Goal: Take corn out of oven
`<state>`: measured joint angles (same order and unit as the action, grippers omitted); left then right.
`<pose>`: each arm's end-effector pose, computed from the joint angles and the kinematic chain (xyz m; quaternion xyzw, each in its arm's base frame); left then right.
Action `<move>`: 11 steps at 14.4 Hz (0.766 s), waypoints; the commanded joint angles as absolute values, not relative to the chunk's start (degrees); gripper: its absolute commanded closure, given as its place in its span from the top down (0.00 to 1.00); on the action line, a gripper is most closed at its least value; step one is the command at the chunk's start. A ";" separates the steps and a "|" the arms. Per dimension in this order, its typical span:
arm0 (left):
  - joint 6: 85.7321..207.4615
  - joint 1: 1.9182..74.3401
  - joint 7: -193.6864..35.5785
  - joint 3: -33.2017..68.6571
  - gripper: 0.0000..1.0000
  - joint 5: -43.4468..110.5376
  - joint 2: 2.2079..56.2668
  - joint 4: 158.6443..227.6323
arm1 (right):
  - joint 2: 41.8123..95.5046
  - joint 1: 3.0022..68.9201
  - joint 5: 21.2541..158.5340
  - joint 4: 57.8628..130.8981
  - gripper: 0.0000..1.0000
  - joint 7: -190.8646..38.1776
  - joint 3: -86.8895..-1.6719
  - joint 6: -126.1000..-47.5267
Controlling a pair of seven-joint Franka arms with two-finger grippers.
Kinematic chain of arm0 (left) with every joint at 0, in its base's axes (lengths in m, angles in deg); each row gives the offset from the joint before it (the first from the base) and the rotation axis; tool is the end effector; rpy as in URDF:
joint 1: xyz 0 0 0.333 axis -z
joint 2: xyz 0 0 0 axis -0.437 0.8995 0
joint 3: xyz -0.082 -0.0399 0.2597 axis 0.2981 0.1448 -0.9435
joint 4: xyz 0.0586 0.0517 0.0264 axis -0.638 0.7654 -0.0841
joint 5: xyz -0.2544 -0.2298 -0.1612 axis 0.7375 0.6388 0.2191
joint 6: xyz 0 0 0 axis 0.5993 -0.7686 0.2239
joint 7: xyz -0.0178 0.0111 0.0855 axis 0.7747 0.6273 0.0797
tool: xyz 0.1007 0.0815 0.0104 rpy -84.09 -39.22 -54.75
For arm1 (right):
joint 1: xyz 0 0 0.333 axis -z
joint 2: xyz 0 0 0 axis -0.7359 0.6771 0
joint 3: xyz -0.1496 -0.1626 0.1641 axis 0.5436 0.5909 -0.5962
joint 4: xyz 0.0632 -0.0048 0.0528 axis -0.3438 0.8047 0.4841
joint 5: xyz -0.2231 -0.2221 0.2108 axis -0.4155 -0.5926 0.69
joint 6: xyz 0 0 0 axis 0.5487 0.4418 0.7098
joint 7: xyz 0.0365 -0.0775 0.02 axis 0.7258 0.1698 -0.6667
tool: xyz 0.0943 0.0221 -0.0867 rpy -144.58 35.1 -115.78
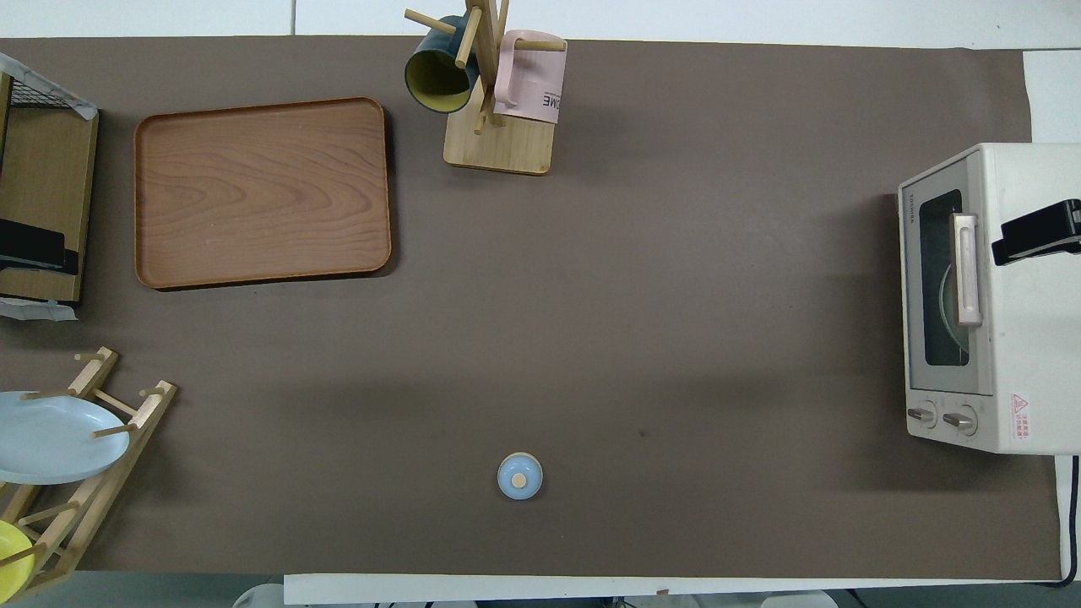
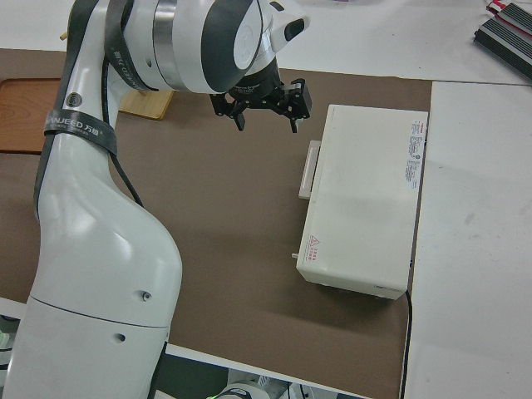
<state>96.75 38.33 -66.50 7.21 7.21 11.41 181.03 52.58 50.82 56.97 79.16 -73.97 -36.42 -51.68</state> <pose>0.4976 -0.0367 0.5733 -0.9998 0.0183 0.0066 0.0012 0.5181 -0.0430 0.5707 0.9986 0.0123 -0.0480 0.0162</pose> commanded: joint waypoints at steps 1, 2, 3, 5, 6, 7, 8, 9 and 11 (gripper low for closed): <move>95.75 38.31 -66.60 7.23 1.00 6.12 10.65 181.15 | 51.30 51.34 58.16 80.98 1.00 -73.36 -36.29 -51.57; 95.93 37.96 -66.86 7.06 1.00 6.12 10.65 181.06 | 51.21 50.82 58.07 80.98 1.00 -73.09 -36.29 -51.57; 95.84 37.78 -66.95 6.88 1.00 6.12 10.65 181.06 | 51.21 50.64 57.99 80.98 1.00 -73.09 -36.29 -51.57; 95.84 37.51 -66.95 6.44 1.00 6.12 10.65 181.06 | 50.86 50.64 57.99 81.33 1.00 -73.09 -36.38 -51.57; 95.84 37.43 -66.95 6.44 1.00 6.12 10.56 181.06 | 50.77 50.72 57.99 81.77 1.00 -73.35 -36.38 -51.57; 95.84 37.51 -66.95 6.44 1.00 6.12 10.65 181.06 | 50.77 50.73 57.99 82.03 1.00 -73.44 -36.38 -51.83; 95.75 37.51 -66.95 6.53 1.00 6.12 10.65 181.06 | 50.59 50.81 57.99 82.30 0.84 -73.88 -36.38 -52.09; 95.84 37.51 -66.95 6.53 1.00 6.12 10.65 181.06 | 50.59 51.42 57.99 82.39 0.57 -75.27 -36.38 -51.92; 95.75 37.51 -66.95 6.53 1.00 6.12 10.65 181.06 | 49.37 52.04 58.07 85.52 0.25 -79.32 -36.11 -54.97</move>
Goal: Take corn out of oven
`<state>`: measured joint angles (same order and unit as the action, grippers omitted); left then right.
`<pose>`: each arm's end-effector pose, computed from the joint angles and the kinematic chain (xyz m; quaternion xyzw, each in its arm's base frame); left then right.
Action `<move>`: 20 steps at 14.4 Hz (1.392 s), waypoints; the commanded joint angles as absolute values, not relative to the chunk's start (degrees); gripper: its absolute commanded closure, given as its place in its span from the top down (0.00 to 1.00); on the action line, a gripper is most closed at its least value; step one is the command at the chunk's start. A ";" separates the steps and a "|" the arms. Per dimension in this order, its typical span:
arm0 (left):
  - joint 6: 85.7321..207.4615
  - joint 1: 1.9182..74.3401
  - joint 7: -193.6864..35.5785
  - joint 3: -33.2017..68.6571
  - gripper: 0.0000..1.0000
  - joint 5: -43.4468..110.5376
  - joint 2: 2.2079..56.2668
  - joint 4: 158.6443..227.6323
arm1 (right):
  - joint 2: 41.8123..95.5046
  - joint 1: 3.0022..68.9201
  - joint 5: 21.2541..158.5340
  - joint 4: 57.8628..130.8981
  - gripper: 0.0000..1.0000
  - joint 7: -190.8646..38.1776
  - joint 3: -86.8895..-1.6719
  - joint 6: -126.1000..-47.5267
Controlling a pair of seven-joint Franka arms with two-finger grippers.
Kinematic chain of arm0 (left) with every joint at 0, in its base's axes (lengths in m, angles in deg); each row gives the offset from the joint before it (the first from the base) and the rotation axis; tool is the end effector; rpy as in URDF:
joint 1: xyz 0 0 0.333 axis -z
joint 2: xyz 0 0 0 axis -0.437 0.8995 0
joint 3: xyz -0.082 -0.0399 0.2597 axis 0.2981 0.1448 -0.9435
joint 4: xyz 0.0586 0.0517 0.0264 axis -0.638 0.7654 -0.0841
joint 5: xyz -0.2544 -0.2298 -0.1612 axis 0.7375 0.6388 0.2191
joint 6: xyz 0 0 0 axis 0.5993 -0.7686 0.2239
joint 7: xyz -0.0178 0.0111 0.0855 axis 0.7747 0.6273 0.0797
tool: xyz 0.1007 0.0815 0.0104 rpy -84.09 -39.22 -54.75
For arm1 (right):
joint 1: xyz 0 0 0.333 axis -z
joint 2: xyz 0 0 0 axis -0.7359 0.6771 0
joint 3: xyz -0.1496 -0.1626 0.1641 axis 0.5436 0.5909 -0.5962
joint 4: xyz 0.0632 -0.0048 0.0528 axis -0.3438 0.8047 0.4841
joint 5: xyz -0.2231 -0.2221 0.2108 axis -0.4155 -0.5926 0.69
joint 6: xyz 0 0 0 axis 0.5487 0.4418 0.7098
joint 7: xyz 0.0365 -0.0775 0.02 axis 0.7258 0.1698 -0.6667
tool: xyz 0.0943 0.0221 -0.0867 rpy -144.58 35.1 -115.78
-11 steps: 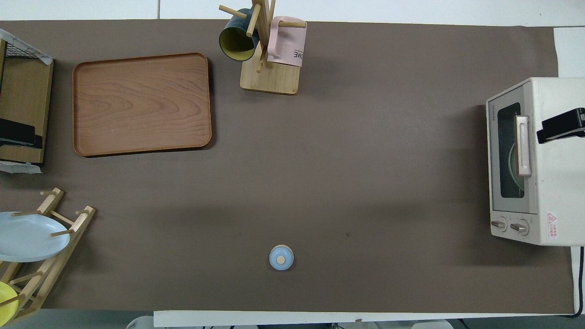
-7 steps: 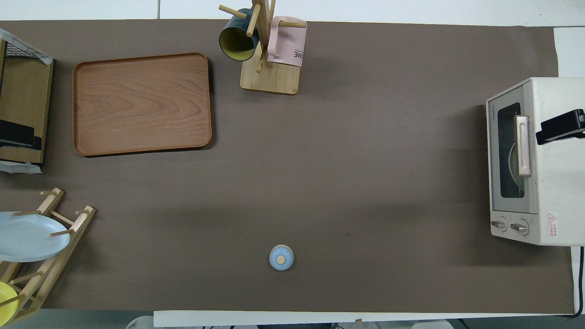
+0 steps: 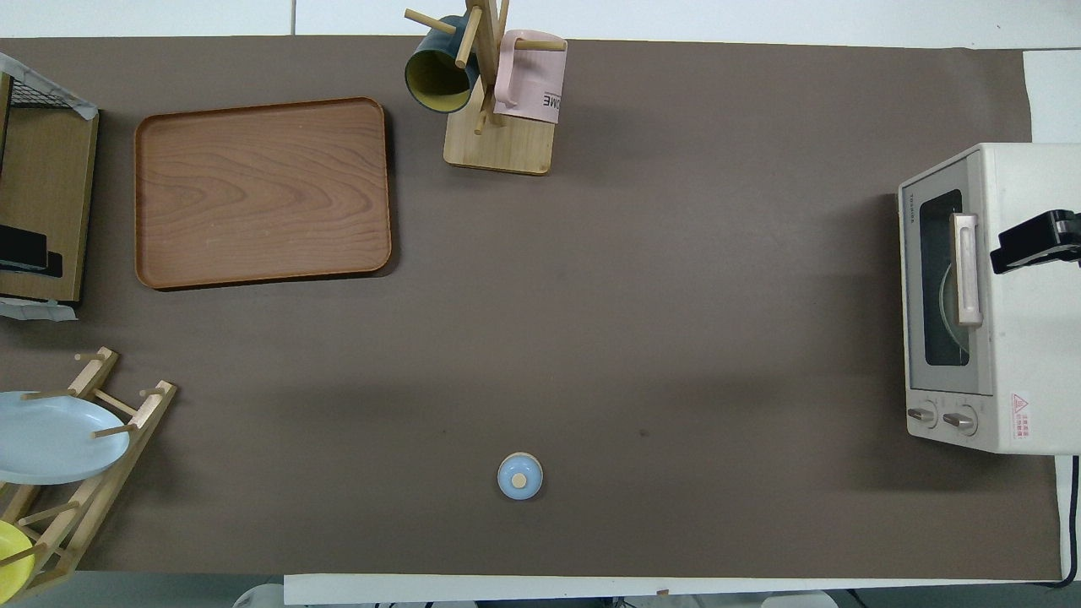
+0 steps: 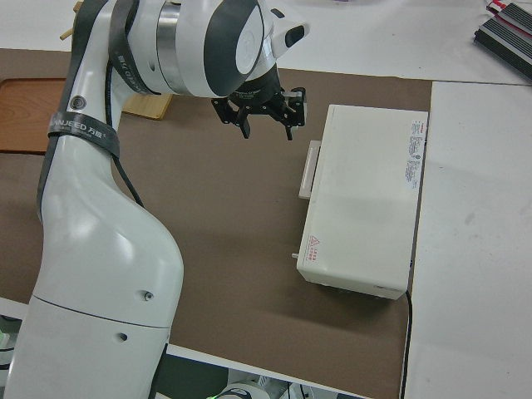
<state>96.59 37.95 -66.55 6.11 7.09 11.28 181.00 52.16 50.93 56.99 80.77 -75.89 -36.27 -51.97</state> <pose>0.4977 -0.0229 0.5742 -1.0000 0.0050 0.0068 0.0006 0.5157 -0.0451 0.5625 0.9980 0.0271 -0.0561 0.0142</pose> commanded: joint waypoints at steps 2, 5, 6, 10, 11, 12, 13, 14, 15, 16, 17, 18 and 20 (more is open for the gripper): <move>95.75 37.51 -67.04 6.44 1.00 6.12 10.56 181.06 | 45.77 52.39 58.07 94.82 0.01 -79.42 -36.11 -64.00; 95.84 37.51 -66.95 6.53 1.00 6.12 10.65 181.06 | 49.34 52.48 53.97 96.98 0.00 -79.16 -36.03 -68.62; 95.84 37.51 -66.95 6.44 1.00 6.12 10.65 181.06 | 50.41 52.48 51.42 97.24 0.00 -78.81 -36.03 -69.40; 95.84 37.51 -67.04 6.53 1.00 6.12 10.65 181.06 | 54.10 52.66 49.90 97.33 0.00 -74.42 -36.03 -72.22; 95.84 37.51 -66.95 6.53 1.00 6.12 10.56 181.06 | 54.98 52.57 49.90 97.41 0.00 -72.67 -36.03 -73.01; 95.84 37.51 -66.95 6.44 1.00 6.12 10.65 181.06 | 55.68 52.57 49.81 97.50 0.00 -72.48 -36.03 -73.62; 95.84 37.51 -66.95 6.44 1.00 6.12 10.65 181.06 | 56.30 52.57 49.81 97.50 0.00 -72.48 -36.03 -73.63; 95.75 37.51 -66.95 6.44 1.00 6.12 10.65 181.06 | 56.39 52.57 49.55 97.59 0.00 -72.56 -36.03 -73.63; 95.84 37.51 -66.95 6.44 1.00 6.12 10.65 181.06 | 56.74 52.57 49.20 98.11 0.00 -72.65 -36.03 -73.80; 95.84 37.51 -66.95 6.53 1.00 6.12 10.65 181.06 | 56.92 52.40 49.11 98.21 0.00 -72.65 -36.03 -73.89; 95.84 37.51 -66.95 6.44 1.00 6.12 10.65 181.06 | 57.27 52.31 49.11 98.29 0.00 -72.65 -36.11 -73.89; 95.84 37.51 -66.95 6.44 1.00 6.12 10.65 181.06 | 57.71 52.13 49.20 98.56 0.00 -72.39 -36.11 -73.98; 95.84 37.51 -66.95 6.53 1.00 6.12 10.65 181.06 | 58.85 51.52 49.28 99.26 0.00 -70.91 -36.38 -76.69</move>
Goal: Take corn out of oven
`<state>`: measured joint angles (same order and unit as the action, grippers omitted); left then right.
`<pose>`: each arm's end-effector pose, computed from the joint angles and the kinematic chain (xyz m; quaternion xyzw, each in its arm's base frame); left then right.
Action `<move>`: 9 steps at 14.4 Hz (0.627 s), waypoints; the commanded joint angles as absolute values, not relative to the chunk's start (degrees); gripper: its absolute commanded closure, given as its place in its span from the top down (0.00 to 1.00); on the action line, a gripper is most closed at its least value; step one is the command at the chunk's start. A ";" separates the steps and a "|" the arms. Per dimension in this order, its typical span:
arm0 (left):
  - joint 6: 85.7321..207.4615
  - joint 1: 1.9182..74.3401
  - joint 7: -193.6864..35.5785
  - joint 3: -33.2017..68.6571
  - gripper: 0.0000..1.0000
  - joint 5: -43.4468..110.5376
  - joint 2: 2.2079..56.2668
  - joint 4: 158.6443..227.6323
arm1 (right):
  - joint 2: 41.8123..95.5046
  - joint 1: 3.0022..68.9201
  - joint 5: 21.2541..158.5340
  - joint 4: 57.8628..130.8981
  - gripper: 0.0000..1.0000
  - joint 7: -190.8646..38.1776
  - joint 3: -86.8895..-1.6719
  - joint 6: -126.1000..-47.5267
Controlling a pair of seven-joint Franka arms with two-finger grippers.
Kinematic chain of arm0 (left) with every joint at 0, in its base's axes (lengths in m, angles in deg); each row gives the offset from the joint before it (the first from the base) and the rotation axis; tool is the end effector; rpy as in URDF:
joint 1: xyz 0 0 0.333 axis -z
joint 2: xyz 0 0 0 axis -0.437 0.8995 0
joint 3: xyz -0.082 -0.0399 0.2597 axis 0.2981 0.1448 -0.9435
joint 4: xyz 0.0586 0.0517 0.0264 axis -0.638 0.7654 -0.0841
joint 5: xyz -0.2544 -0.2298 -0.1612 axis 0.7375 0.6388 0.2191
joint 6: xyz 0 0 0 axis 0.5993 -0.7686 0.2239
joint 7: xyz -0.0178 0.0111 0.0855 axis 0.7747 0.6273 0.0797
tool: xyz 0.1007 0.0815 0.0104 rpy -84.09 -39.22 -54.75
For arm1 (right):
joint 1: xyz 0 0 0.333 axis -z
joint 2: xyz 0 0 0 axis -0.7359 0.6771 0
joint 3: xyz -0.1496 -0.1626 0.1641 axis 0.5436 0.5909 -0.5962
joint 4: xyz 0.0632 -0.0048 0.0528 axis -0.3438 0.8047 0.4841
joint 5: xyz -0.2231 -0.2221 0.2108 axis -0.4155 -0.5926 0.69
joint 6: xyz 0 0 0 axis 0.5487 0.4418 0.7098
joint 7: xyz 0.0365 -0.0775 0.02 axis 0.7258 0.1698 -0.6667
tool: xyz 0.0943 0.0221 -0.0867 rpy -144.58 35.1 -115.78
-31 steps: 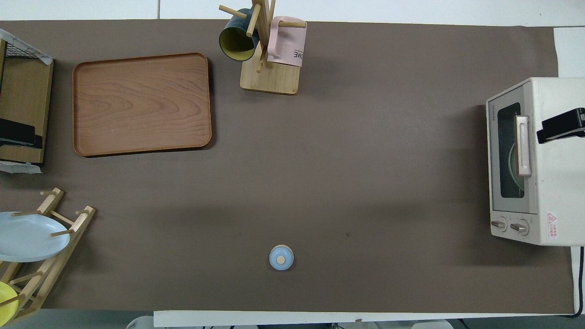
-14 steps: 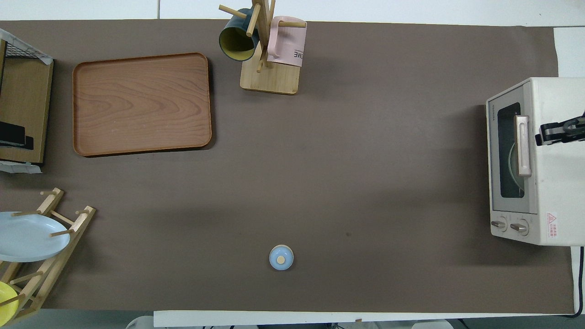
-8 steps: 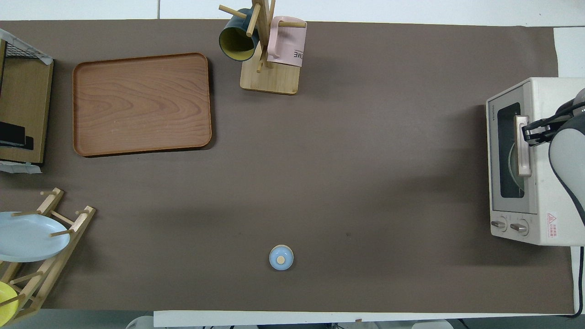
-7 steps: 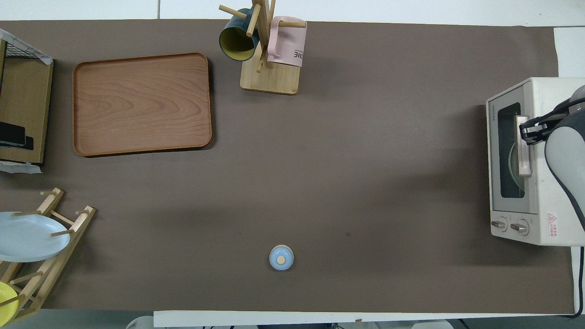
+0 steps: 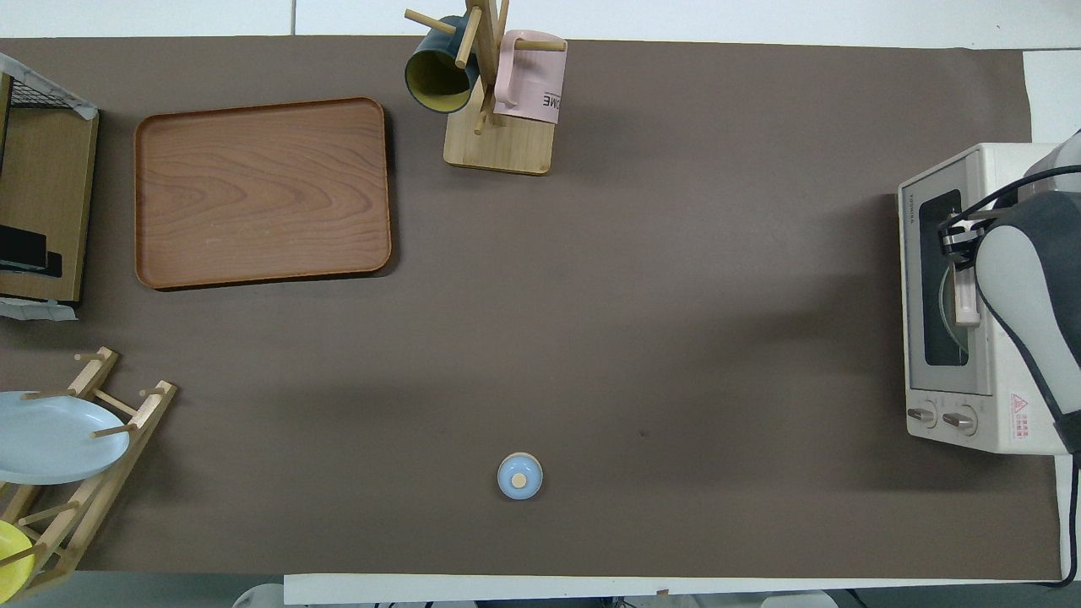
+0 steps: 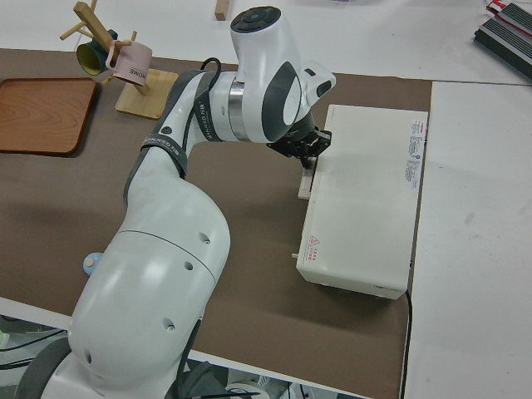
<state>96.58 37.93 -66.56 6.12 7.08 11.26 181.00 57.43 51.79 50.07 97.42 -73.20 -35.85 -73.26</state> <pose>0.4976 -0.0227 0.5743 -1.0000 0.0048 0.0067 0.0007 0.5448 -0.0707 0.4109 0.9950 0.0177 -0.0665 0.0719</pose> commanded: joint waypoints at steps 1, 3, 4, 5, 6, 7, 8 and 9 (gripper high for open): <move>95.84 37.51 -66.95 6.44 1.00 6.12 10.65 181.06 | 59.38 50.21 49.46 100.13 0.00 -69.15 -36.55 -78.36; 95.84 37.51 -66.95 6.44 1.00 6.12 10.65 181.06 | 61.22 47.92 49.99 100.75 0.00 -65.81 -36.55 -81.00; 95.84 37.51 -66.95 6.44 1.00 6.12 10.65 181.06 | 62.53 46.78 50.08 100.76 0.00 -64.32 -36.55 -82.23; 95.84 37.51 -66.95 6.44 1.00 6.12 10.65 181.06 | 63.59 45.73 50.08 100.76 0.00 -63.00 -36.55 -84.07; 95.84 37.51 -66.95 6.44 1.00 6.12 10.65 181.06 | 65.08 44.85 50.16 100.76 0.00 -62.03 -36.55 -85.65; 95.84 37.51 -66.95 6.53 1.00 6.12 10.65 181.06 | 66.14 44.05 50.16 100.67 0.00 -61.32 -36.55 -87.06; 95.84 37.51 -66.95 6.44 1.00 6.12 10.65 181.06 | 67.63 43.70 50.16 100.67 0.00 -60.36 -36.64 -88.64; 95.84 37.51 -66.95 6.44 1.00 6.12 10.65 181.06 | 68.86 43.61 50.16 100.67 0.00 -59.48 -36.99 -89.70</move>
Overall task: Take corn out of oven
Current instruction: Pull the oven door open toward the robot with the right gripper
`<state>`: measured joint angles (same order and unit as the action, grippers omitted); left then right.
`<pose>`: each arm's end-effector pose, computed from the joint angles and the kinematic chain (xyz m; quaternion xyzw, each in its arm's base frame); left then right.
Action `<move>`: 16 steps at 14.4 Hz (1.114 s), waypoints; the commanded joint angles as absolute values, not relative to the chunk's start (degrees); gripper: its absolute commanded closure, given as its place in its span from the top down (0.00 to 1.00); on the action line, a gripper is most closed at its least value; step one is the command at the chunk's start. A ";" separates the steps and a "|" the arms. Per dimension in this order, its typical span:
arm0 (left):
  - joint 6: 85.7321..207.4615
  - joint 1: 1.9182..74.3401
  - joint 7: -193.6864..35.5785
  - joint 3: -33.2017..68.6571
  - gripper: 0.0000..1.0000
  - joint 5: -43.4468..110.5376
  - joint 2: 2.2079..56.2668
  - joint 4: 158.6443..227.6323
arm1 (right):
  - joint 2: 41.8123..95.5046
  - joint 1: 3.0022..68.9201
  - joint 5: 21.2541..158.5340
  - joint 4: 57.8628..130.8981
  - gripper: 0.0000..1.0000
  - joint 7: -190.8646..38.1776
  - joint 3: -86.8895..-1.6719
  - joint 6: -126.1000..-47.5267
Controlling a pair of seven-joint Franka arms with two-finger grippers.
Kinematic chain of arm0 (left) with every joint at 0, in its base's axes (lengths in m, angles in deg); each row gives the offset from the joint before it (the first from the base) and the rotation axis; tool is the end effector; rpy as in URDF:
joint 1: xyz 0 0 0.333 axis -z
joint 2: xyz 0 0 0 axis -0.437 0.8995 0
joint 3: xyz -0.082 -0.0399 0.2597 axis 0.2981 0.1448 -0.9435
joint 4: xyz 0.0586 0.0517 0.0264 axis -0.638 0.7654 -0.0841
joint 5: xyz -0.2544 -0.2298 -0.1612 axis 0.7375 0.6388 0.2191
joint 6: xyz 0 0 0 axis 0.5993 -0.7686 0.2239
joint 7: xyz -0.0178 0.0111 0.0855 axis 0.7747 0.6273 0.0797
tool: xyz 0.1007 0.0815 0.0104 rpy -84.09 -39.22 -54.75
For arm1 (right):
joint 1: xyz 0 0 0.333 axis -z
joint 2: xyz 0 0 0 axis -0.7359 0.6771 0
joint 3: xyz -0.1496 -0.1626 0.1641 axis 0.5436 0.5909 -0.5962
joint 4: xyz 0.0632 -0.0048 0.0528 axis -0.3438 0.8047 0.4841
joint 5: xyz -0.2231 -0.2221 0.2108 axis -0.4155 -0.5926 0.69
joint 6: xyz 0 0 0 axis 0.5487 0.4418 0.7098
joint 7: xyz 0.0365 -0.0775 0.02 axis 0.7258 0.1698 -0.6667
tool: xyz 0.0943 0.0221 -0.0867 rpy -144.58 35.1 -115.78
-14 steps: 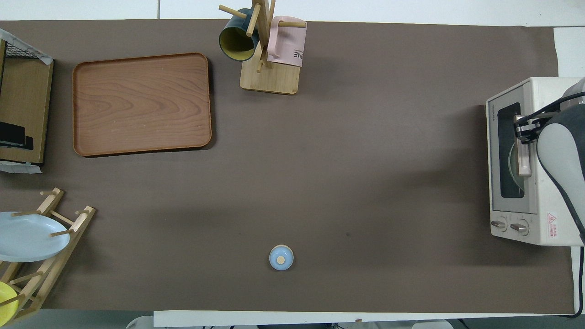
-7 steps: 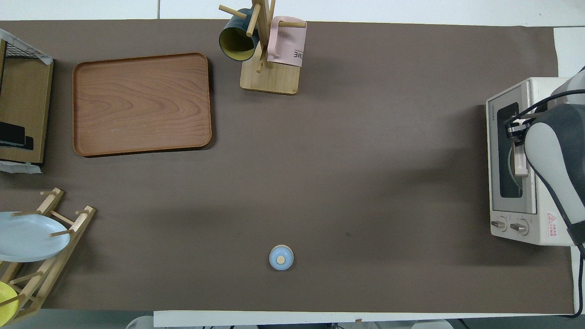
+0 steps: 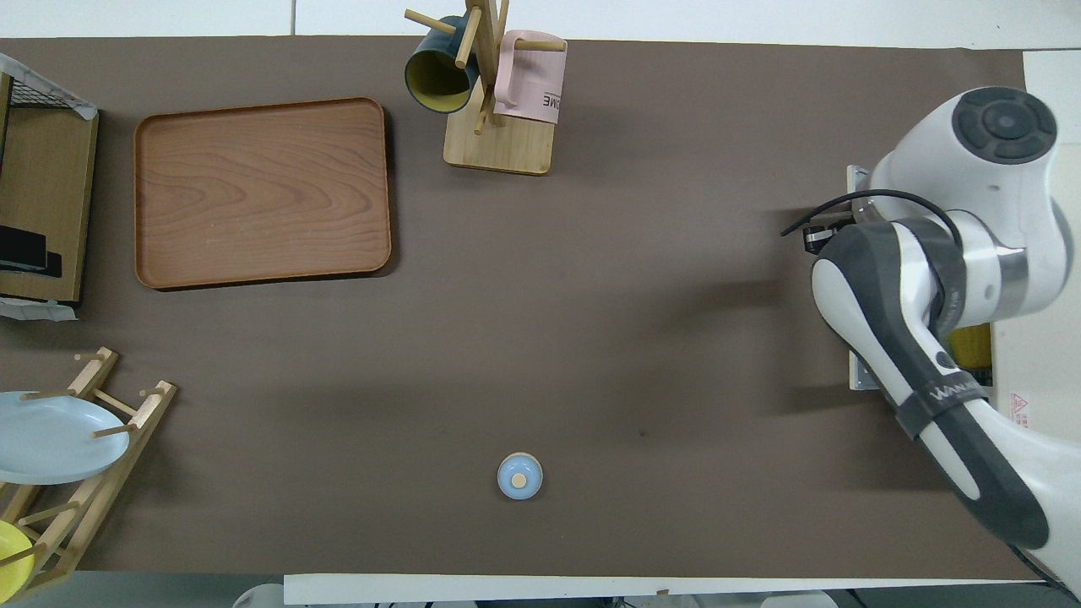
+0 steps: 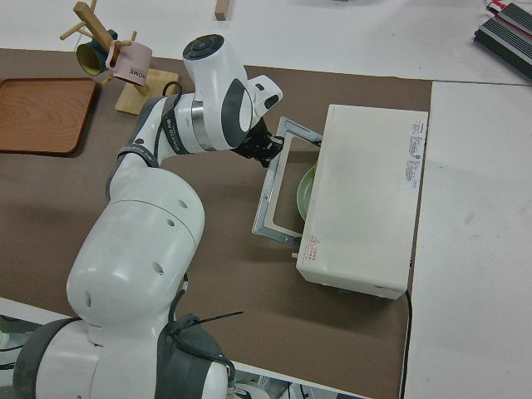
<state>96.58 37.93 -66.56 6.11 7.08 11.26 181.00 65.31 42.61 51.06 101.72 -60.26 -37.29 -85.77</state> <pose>0.4976 -0.0226 0.5743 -1.0000 0.0048 0.0067 0.0007 0.5651 0.0380 0.3162 0.9964 0.0092 -0.0494 0.0682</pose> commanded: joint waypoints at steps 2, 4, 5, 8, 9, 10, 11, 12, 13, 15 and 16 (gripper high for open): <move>95.84 37.51 -66.95 6.53 1.00 6.12 10.65 181.06 | 70.98 42.91 50.16 100.67 0.00 -58.33 -37.43 -91.73; 95.84 37.51 -66.95 6.44 1.00 6.12 10.65 181.06 | 71.86 42.47 50.25 100.67 0.00 -55.71 -37.96 -92.35; 95.75 37.51 -66.95 6.44 1.00 6.12 10.65 181.06 | 72.30 41.94 51.30 100.67 0.00 -54.21 -38.22 -93.22; 95.84 37.51 -66.95 6.44 1.00 6.12 10.65 181.06 | 72.91 39.84 59.36 99.36 0.00 -52.35 -38.22 -94.46; 95.84 37.51 -66.95 6.44 1.00 6.12 10.65 181.06 | 72.92 38.61 60.61 97.61 0.01 -52.00 -38.22 -93.24; 95.84 37.51 -66.95 6.44 1.00 6.12 10.65 181.06 | 72.83 38.42 60.62 96.46 0.06 -51.91 -38.14 -91.31; 95.84 37.51 -66.95 6.44 1.00 6.12 10.65 181.06 | 71.52 39.12 60.62 96.45 0.21 -51.91 -38.13 -89.73; 95.84 37.51 -66.95 6.44 1.00 6.12 10.65 181.06 | 69.34 39.99 60.62 96.80 0.34 -51.91 -37.96 -87.80; 95.84 37.51 -66.95 6.53 1.00 6.12 10.65 181.06 | 67.57 41.22 60.62 96.97 0.47 -51.82 -37.96 -85.17; 95.84 37.51 -66.95 6.44 1.00 6.12 10.65 181.06 | 63.97 44.56 60.62 97.41 0.55 -51.91 -38.05 -79.19; 95.84 37.51 -66.95 6.44 1.00 6.12 10.65 181.06 | 62.56 45.79 60.62 97.85 0.56 -51.91 -38.05 -76.12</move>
<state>96.58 37.93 -66.56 6.12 7.08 11.26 181.00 66.33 42.94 59.38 96.02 -51.71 -37.64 -80.00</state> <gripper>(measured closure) 0.000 0.449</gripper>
